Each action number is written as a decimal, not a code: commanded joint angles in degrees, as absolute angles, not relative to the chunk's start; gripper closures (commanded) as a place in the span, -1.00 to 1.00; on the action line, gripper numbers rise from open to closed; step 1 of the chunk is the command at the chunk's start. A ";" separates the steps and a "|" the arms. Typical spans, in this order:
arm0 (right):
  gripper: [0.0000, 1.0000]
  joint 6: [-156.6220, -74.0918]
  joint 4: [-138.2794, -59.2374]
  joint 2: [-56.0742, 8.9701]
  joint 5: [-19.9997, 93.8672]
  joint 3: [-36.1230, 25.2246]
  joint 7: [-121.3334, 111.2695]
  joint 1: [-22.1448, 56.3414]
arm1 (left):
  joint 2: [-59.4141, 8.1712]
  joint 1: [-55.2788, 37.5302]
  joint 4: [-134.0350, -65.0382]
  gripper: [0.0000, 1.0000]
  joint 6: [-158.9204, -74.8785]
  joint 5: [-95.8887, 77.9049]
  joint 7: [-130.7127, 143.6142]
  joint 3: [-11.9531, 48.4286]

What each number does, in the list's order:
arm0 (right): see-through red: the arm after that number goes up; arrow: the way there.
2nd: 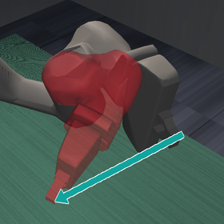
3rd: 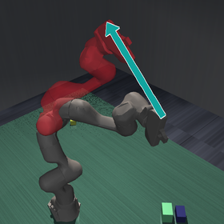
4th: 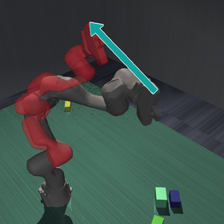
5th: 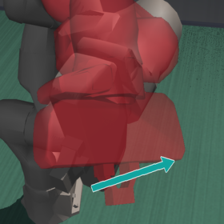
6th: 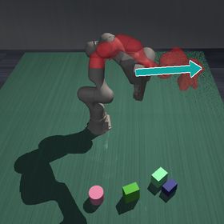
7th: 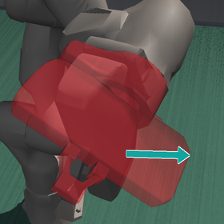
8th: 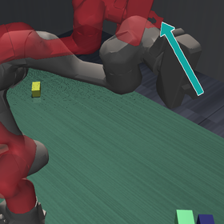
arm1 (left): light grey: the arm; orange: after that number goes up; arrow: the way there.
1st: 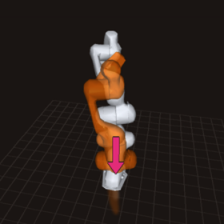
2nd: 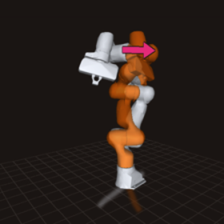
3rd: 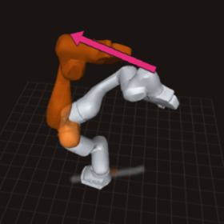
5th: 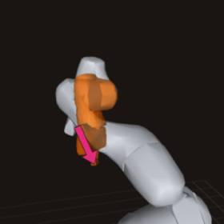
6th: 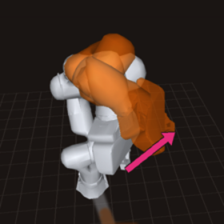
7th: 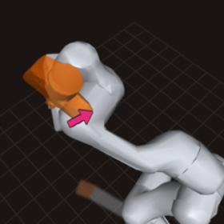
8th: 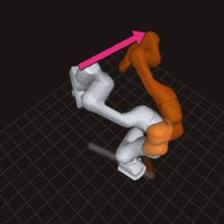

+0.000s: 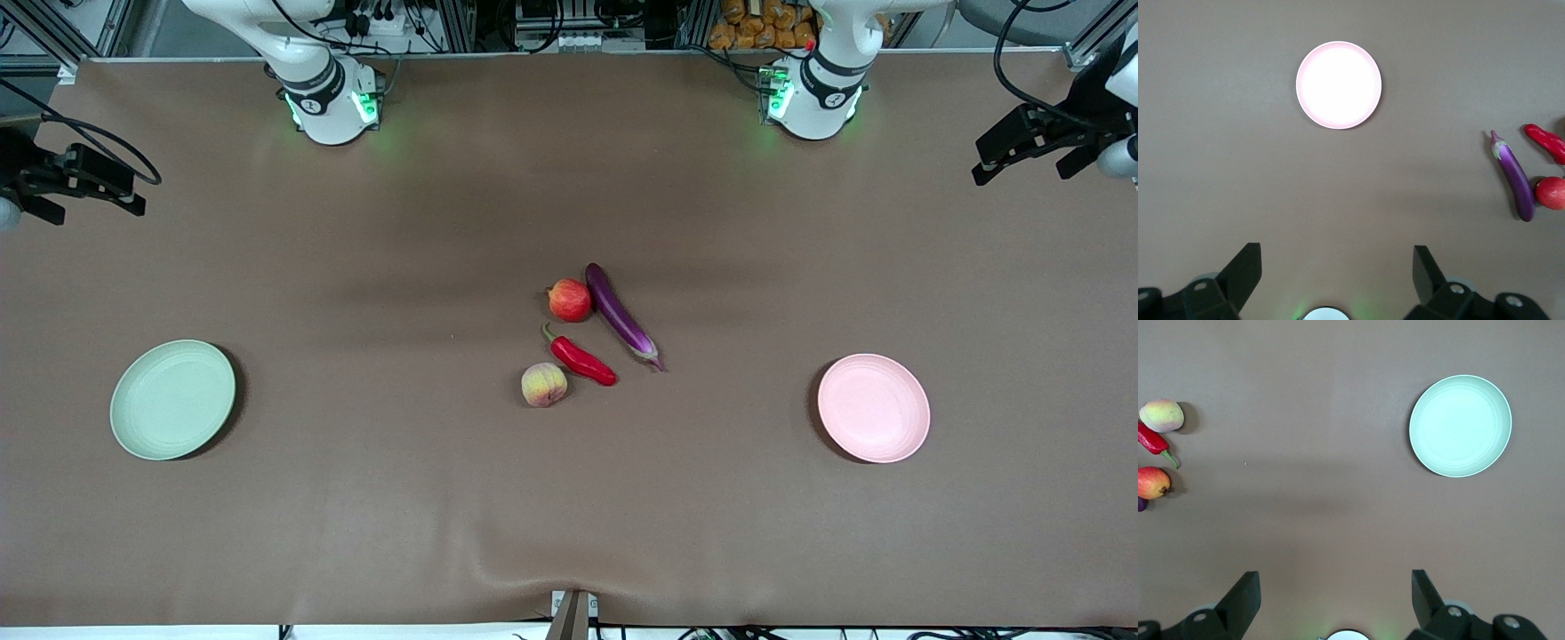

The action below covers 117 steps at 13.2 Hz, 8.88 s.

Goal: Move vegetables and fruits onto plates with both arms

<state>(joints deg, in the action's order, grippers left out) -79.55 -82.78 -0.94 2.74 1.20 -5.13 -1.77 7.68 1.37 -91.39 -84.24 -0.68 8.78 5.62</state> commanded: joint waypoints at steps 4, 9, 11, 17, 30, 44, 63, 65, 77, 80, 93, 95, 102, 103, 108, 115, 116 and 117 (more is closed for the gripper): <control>-1.00 -78.31 -82.97 -0.09 2.20 1.23 -5.80 -1.67 | 6.42 1.41 -88.77 -1.00 -82.71 -0.44 7.73 5.36; -1.00 -78.31 -83.50 0.18 2.20 1.23 -5.80 -1.67 | 5.71 1.14 -88.15 -1.00 -82.35 -0.26 8.52 5.71; -1.00 -78.31 -83.50 0.18 2.20 1.23 -5.80 -1.67 | 5.71 1.32 -88.33 -1.00 -82.35 -0.26 8.35 5.71; -1.00 -78.13 -83.58 0.18 2.20 1.23 -5.80 -1.67 | 5.89 1.41 -88.86 -1.00 -81.74 -0.35 8.35 5.71; -1.00 -77.78 -83.67 0.18 2.20 1.23 -5.80 -1.93 | 6.50 1.67 -91.41 -1.00 -81.12 -0.35 7.47 5.80; -1.00 -77.34 -83.58 -0.09 3.34 0.97 -5.71 -2.20 | 5.71 1.14 -97.72 -1.00 -84.19 -0.53 15.19 11.16; -1.00 -77.08 -83.58 -0.09 3.34 0.97 -5.71 -2.55 | -27.57 -13.70 -103.54 -1.00 -124.50 15.35 85.82 28.48; -1.00 -77.08 -83.58 -0.09 3.34 0.97 -5.63 -2.55 | -32.58 -15.11 -103.27 -1.00 -129.45 24.39 95.93 28.48; -1.00 -85.32 -82.71 -13.70 4.47 1.23 -1.17 -0.09 | -41.93 -18.02 -101.78 0.99 -137.99 34.97 104.94 27.77; -1.00 -92.17 -82.71 -18.53 12.90 1.23 17.25 2.09 | -38.16 -15.65 -102.30 1.00 -134.58 35.24 102.06 27.95; -1.00 -144.67 -79.98 -45.61 17.85 0.79 70.31 30.31 | -32.33 34.60 -102.22 1.00 -116.63 31.64 39.95 49.75; -1.00 -144.23 -80.16 -46.40 15.39 0.88 70.49 31.11 | -33.39 37.87 -101.60 1.00 -116.89 32.25 33.60 49.75; -1.00 -141.33 -80.51 -49.22 10.37 0.35 74.26 33.75 | -38.84 38.67 -99.23 1.00 -123.82 34.79 27.69 42.98; -1.00 -141.42 -80.51 -49.65 10.37 0.35 74.53 34.10 | -39.11 38.76 -99.14 1.00 -124.45 36.02 27.69 42.98; 0.56 -141.16 -79.11 -51.15 8.27 0.35 76.56 34.72 | -42.01 38.23 -97.73 1.00 -126.38 40.77 28.56 42.37; 1.00 -108.87 -69.61 -45.28 8.88 1.58 57.02 20.77 | -43.94 38.23 -97.56 1.00 -129.20 41.57 28.04 41.48; 1.00 -103.76 -70.04 -42.31 8.79 1.06 48.51 17.09 | -44.21 38.23 -97.65 1.00 -129.37 41.57 28.12 41.48; 1.00 -99.45 -70.74 -40.80 8.62 0.97 39.29 13.14 | -44.64 38.23 -97.91 1.00 -130.25 41.57 28.39 41.48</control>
<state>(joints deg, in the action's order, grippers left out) -106.10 -68.52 -45.39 9.17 -0.41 52.10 20.03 -43.48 38.58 -98.75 -129.13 40.12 28.17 41.51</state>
